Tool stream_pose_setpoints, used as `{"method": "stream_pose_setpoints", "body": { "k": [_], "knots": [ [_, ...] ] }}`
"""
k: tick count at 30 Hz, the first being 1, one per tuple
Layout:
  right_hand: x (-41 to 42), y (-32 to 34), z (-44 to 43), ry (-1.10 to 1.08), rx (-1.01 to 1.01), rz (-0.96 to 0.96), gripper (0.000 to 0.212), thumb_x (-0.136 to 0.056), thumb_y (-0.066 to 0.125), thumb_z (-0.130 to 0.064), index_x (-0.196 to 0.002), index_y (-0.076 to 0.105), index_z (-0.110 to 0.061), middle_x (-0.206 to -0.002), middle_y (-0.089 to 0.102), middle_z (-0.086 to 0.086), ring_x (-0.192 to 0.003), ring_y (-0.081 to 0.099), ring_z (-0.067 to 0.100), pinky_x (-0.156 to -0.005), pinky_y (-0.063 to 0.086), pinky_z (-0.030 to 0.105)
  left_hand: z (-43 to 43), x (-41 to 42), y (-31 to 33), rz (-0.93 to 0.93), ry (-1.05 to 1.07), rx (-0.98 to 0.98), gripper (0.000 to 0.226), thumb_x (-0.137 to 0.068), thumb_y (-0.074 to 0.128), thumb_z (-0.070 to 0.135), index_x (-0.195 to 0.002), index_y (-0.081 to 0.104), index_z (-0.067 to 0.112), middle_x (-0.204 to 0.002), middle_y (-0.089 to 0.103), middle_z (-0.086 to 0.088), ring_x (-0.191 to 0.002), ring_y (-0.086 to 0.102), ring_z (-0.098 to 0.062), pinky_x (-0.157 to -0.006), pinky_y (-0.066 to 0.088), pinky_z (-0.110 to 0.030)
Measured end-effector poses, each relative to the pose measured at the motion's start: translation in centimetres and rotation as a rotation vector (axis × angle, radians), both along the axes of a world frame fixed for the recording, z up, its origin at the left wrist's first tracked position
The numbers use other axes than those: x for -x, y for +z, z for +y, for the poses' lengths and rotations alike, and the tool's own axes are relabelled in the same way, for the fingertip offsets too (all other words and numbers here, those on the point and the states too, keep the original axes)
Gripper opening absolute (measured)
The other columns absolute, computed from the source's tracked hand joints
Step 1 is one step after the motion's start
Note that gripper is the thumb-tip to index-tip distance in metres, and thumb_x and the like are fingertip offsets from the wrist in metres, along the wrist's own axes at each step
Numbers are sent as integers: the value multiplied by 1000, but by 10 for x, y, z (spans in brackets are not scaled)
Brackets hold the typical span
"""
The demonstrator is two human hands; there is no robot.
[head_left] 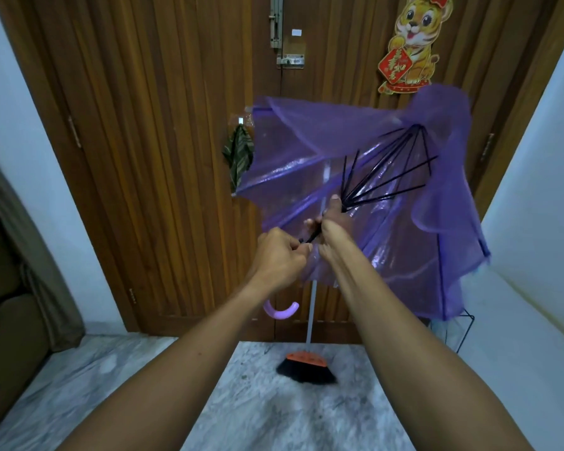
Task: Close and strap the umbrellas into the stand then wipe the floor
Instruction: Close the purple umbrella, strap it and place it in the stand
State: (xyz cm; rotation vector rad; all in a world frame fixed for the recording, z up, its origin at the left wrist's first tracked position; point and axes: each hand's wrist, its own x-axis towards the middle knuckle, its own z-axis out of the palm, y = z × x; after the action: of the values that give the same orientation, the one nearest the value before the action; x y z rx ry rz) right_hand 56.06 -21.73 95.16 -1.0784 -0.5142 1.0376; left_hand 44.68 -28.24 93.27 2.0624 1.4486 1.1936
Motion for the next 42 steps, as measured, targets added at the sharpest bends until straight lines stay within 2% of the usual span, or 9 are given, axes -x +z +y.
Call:
{"method": "stream_pose_setpoints", "body": {
  "k": [6, 13, 18, 21, 23, 29, 35, 38, 42],
  "knots": [
    [15, -7, -17, 194, -97, 125, 42, -108, 35, -41, -75, 35, -15, -45, 62, 7, -45, 67, 22, -43, 43, 24, 4, 0, 1, -17, 4, -24, 54, -86, 68, 15, -40, 40, 10, -33, 26, -1, -36, 35, -14, -41, 19, -20],
    [28, -14, -29, 295, -170, 308, 39, -108, 38, -29, -71, 34, -15, -52, 67, 17, -46, 69, 26, -40, 51, 24, 7, 8, -7, -45, -66, -95, 24, -83, 68, 2, -59, 68, 5, -53, 56, 12, -66, 62, -12, -49, 29, -3],
    [28, -16, -28, 317, -131, 378, 44, -107, 37, -28, -64, 36, -15, -43, 52, 2, -48, 51, 18, -47, 46, 21, 16, 16, -5, -14, -90, -24, 42, -84, 69, 9, -44, 55, 11, -42, 41, 6, -41, 36, -4, -44, 27, -23],
    [28, -17, -25, 339, -145, 381, 42, -106, 38, -26, -65, 35, -16, -44, 44, -1, -50, 37, 16, -53, 37, 26, 17, 20, -1, 44, -68, -46, 47, -82, 69, 14, -43, 44, 6, -48, 34, -16, -39, 31, -9, -42, 21, -22],
    [28, -20, -25, 362, -144, 428, 45, -107, 38, -32, -65, 36, -15, -45, 41, -1, -50, 35, 16, -56, 35, 28, 16, 21, -1, 68, -61, -52, 54, -83, 69, 12, -40, 38, 12, -47, 30, -12, -38, 34, -8, -41, 22, -19],
    [27, -26, -23, 402, -139, 478, 44, -108, 36, -37, -69, 34, -17, -37, 26, -6, -30, 29, 9, -41, 36, 20, 15, 24, -10, 39, -81, 15, 38, -87, 69, 19, -51, 67, 7, -46, 60, -3, -43, 53, -13, -48, 42, -32],
    [22, -16, -20, 399, -135, 569, 45, -108, 34, -35, -67, 32, -17, -34, 23, -5, -25, 25, 8, -48, 38, 22, 14, 23, -10, -124, -172, 201, 44, -89, 72, 28, -48, 69, 14, -40, 56, -3, -41, 40, -13, -45, 29, -24],
    [21, -18, -16, 423, -128, 658, 46, -108, 37, -36, -66, 32, -17, -34, 23, -5, -23, 21, 8, -31, 24, 13, 16, 23, -6, -156, -159, 240, 39, -88, 72, 21, -51, 71, 9, -40, 55, -2, -36, 37, -9, -43, 29, -21],
    [19, -18, -11, 405, -112, 620, 46, -108, 38, -34, -65, 29, -19, -35, 21, -6, -22, 15, 7, -27, 10, 15, 14, 18, -6, -216, -147, 305, 34, -84, 70, 13, -49, 69, 10, -50, 61, -13, -38, 40, -10, -44, 31, -22]
  ]
}}
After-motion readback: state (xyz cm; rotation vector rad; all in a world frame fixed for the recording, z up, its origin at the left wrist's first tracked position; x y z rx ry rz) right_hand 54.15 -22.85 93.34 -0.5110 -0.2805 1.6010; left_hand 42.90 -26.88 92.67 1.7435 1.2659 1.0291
